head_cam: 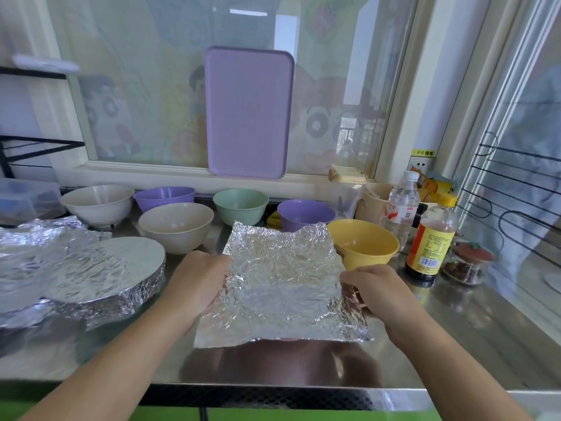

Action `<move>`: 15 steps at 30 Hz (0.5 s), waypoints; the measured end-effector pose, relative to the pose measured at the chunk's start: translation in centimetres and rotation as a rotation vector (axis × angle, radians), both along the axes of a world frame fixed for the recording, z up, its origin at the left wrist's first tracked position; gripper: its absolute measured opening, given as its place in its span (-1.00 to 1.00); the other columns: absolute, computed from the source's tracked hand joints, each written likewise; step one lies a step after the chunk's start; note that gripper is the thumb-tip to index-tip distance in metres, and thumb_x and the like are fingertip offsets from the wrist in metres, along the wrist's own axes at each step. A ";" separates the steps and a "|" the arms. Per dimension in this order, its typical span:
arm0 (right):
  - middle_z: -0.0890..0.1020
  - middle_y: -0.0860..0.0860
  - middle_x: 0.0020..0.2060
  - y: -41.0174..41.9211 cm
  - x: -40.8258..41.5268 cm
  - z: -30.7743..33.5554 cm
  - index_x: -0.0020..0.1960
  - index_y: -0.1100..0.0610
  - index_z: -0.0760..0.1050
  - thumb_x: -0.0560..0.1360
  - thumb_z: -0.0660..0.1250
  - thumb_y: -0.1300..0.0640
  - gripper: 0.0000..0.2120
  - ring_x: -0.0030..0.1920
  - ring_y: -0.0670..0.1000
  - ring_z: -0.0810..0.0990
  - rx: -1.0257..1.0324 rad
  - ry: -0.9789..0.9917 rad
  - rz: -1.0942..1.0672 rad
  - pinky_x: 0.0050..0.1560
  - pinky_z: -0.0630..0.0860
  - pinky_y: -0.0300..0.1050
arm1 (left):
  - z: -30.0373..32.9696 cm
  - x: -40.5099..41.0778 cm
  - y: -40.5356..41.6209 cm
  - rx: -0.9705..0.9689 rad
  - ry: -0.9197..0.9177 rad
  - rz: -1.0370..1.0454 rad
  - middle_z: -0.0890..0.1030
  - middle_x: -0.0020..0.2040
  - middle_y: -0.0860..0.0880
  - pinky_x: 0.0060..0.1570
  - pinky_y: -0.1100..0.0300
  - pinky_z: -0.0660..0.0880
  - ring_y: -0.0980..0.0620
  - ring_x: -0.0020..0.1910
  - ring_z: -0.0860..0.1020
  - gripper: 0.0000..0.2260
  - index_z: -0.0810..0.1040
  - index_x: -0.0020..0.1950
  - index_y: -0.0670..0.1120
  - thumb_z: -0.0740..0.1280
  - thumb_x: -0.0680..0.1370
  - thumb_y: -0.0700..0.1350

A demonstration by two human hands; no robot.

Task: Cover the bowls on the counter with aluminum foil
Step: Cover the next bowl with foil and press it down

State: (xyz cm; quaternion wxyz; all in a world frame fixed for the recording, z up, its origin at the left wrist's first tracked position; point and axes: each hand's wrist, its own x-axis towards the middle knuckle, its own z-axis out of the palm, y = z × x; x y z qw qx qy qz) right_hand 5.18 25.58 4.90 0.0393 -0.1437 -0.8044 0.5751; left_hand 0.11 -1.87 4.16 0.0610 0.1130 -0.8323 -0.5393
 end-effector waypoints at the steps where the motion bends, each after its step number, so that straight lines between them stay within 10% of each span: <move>1: 0.45 0.15 -0.34 0.1 0.0 0.2 -0.19 0.19 0.48 0.58 0.36 0.21 -0.82 -0.31 0.06 0.40 0.039 -0.017 0.010 -0.32 0.36 -0.09 | 0.2 0.1 -0.1 -0.112 0.044 -0.003 0.39 -0.51 -0.04 -0.39 0.12 0.29 -0.09 -0.50 0.36 -0.77 0.46 -0.28 -0.16 0.33 0.55 -0.12; 7: 0.67 0.03 0.05 -1.4 0.5 2.7 0.21 0.13 0.55 0.64 0.28 0.04 -0.78 0.01 0.11 0.63 0.643 0.247 -0.057 -0.05 0.50 0.00 | 2.5 2.3 2.0 -0.608 0.617 -0.184 0.46 0.27 0.05 0.17 -0.02 0.44 -0.03 0.23 0.46 -0.77 0.44 0.31 -0.06 0.24 0.65 -0.12; 15: 0.57 0.18 0.33 -6.1 -2.9 -0.6 0.34 0.26 0.54 0.68 -0.02 0.11 -0.54 0.38 0.25 0.48 1.063 0.384 0.478 0.38 0.43 0.20 | -1.6 -0.9 5.2 -1.021 0.269 -0.586 0.32 0.53 -0.19 0.53 -0.05 0.23 -0.20 0.56 0.27 -0.43 0.22 0.58 -0.22 -0.12 0.67 0.08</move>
